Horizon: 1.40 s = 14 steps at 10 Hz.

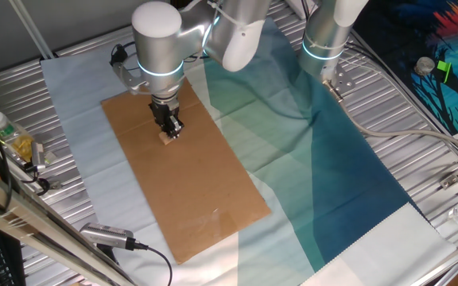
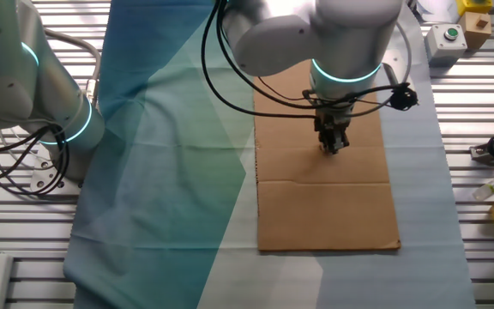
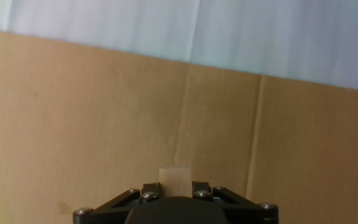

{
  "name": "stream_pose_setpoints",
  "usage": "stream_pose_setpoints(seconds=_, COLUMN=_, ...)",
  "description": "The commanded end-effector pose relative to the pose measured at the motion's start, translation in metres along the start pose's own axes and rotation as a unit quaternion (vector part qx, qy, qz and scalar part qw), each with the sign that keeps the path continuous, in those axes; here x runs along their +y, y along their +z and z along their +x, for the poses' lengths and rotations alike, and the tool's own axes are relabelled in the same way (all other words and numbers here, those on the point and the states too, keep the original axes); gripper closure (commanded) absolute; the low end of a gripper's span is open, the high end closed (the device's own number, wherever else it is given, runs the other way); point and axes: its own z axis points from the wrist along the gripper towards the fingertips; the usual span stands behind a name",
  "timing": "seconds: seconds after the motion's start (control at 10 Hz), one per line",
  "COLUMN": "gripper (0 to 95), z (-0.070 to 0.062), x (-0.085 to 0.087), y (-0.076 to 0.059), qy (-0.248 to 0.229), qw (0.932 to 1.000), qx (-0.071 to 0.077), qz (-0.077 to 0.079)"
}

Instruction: Grab the block and place it at the designated location

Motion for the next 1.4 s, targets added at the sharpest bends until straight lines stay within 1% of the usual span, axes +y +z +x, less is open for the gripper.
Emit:
stream_pose_setpoints(seconds=0.1, gripper=95.0, z=0.0003, x=0.0001, y=0.0004, qy=-0.004, qw=1.0, qx=-0.002, qz=0.0)
stream_pose_setpoints(seconds=0.4, gripper=95.0, z=0.0013, x=0.001, y=0.0042, qy=-0.006, qw=1.0, qx=-0.004, qz=0.0)
stream_pose_setpoints(seconds=0.7, gripper=95.0, z=0.0015, x=0.0012, y=0.005, qy=-0.007, qw=0.9999, qx=-0.007, qz=0.002)
stream_pose_setpoints(seconds=0.9, gripper=95.0, z=0.0017, x=0.0014, y=0.0056, qy=-0.023, qw=0.9997, qx=-0.01, qz=0.004)
stream_pose_setpoints(seconds=1.0, gripper=57.0, z=0.0019, x=0.0015, y=0.0065, qy=-0.025, qw=0.9996, qx=-0.01, qz=0.004)
stream_pose_setpoints(seconds=1.4, gripper=57.0, z=0.0027, x=0.0019, y=0.0089, qy=-0.026, qw=0.9996, qx=-0.01, qz=0.005)
